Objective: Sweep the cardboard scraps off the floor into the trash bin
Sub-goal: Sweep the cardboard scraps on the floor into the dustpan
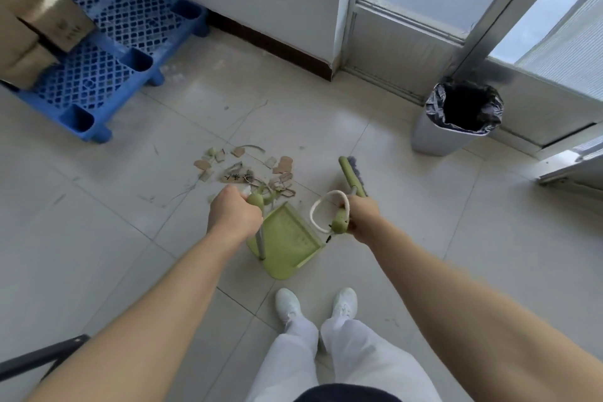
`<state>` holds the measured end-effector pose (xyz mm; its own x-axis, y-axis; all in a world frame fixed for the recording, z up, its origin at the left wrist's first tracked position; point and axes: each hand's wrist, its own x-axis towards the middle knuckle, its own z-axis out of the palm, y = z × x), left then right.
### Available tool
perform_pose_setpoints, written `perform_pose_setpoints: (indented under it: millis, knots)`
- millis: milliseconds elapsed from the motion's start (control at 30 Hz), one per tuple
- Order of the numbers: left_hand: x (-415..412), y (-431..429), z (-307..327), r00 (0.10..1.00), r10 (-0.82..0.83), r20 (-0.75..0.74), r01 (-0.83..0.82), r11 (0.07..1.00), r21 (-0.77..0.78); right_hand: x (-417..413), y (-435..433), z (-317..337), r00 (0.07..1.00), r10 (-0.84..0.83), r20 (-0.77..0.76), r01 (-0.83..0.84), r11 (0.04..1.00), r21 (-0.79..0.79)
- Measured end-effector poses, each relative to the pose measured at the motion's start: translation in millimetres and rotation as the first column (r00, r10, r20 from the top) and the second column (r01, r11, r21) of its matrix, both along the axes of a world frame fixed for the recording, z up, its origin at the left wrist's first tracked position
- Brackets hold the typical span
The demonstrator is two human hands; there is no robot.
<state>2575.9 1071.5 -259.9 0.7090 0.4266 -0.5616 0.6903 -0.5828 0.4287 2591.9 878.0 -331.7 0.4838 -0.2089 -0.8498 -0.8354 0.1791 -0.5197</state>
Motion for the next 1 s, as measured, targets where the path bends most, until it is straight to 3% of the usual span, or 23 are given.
perform_pose_setpoints:
  millis: [200,300,533,600,733,833,933,1000]
  knots:
    - [-20,50,-5,0.999,0.045,-0.021,-0.045,0.999,-0.012,-5,29,-31,0.998,-0.035,-0.061,0.037,0.998,0.04]
    - [-25,71,-7,0.996,0.082,-0.024,-0.083,0.996,-0.041,-25,81,-42,0.991,0.057,-0.118,-0.044,0.993,0.111]
    - [-29,97,-8,0.994,0.102,-0.025,-0.103,0.994,-0.044,-26,107,-37,0.999,0.009,0.032,-0.016,0.973,0.228]
    - [-29,101,-8,0.993,0.115,-0.023,-0.116,0.992,-0.043,-31,105,-38,0.999,0.007,0.051,-0.018,0.978,0.208]
    - [-33,111,-5,0.992,0.123,-0.012,-0.123,0.992,-0.036,-45,92,-40,0.998,0.029,-0.062,-0.02,0.989,0.15]
    - [-38,120,-4,0.989,0.149,-0.02,-0.15,0.988,-0.046,-40,92,-31,0.999,0.034,-0.004,-0.034,0.994,0.104]
    - [-43,126,-5,0.982,0.186,-0.03,-0.188,0.981,-0.05,-32,101,-31,0.993,-0.111,-0.045,0.116,0.983,0.143]
    - [-46,129,-6,0.98,0.199,-0.027,-0.2,0.978,-0.054,-32,116,-35,0.988,-0.115,-0.107,0.131,0.979,0.154]
